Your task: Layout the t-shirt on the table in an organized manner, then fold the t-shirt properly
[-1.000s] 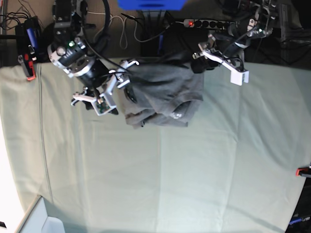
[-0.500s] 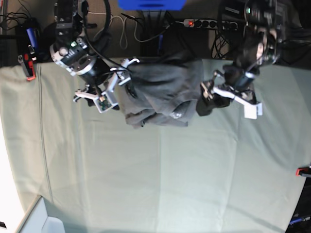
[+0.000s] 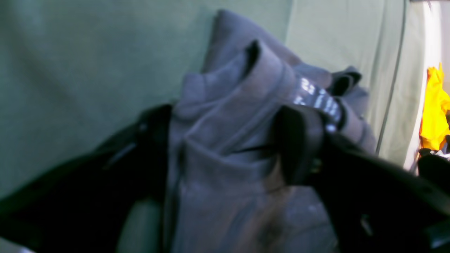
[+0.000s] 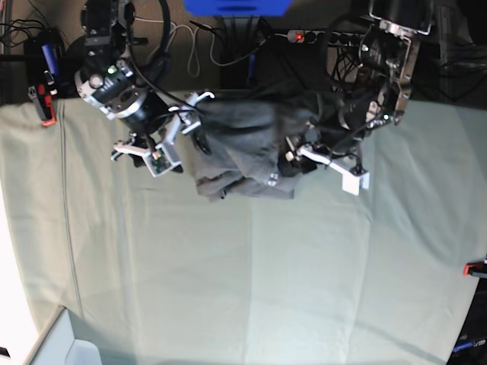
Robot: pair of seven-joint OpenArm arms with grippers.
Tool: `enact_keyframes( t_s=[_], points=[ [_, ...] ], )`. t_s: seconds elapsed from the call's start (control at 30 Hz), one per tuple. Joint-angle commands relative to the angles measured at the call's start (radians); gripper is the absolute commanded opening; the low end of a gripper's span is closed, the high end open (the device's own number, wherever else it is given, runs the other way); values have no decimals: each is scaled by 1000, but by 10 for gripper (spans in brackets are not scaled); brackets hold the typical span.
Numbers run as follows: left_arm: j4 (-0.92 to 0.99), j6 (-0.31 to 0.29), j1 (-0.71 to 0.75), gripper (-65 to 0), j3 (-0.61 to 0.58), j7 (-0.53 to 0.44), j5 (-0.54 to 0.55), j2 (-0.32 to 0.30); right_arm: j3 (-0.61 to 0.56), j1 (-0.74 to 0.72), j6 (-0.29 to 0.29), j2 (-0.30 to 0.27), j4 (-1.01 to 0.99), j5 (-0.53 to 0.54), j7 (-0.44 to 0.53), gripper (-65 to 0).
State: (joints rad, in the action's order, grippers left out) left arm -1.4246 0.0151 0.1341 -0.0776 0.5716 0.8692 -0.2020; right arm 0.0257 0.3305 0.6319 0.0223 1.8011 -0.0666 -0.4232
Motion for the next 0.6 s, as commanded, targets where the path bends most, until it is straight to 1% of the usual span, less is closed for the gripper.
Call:
enact_keyframes(
  t_s=[0.0, 0.2, 0.27, 0.3, 0.4, 0.57],
  points=[
    [-14, -11, -14, -298, 6, -17, 11, -6, 1, -3, 3, 0, 18, 18, 24, -314],
    [20, -13, -35, -644, 11, -19, 18, -6, 3, -3, 3, 0, 18, 18, 24, -314],
    [3, -13, -32, -650, 11, -17, 20, -6, 1, -3, 3, 0, 18, 18, 24, -314],
    [-20, -13, -31, -640, 14, -17, 22, -6, 0, -3, 3, 0, 18, 18, 24, -314],
    [-81, -13, 6, -650, 17, -19, 22, -14, -2, -1, 3, 0, 18, 18, 24, -314],
    [-181, -13, 80, -650, 121, -20, 22, -4, -4, 3, 3, 1, 18, 20, 24, -314]
  ],
)
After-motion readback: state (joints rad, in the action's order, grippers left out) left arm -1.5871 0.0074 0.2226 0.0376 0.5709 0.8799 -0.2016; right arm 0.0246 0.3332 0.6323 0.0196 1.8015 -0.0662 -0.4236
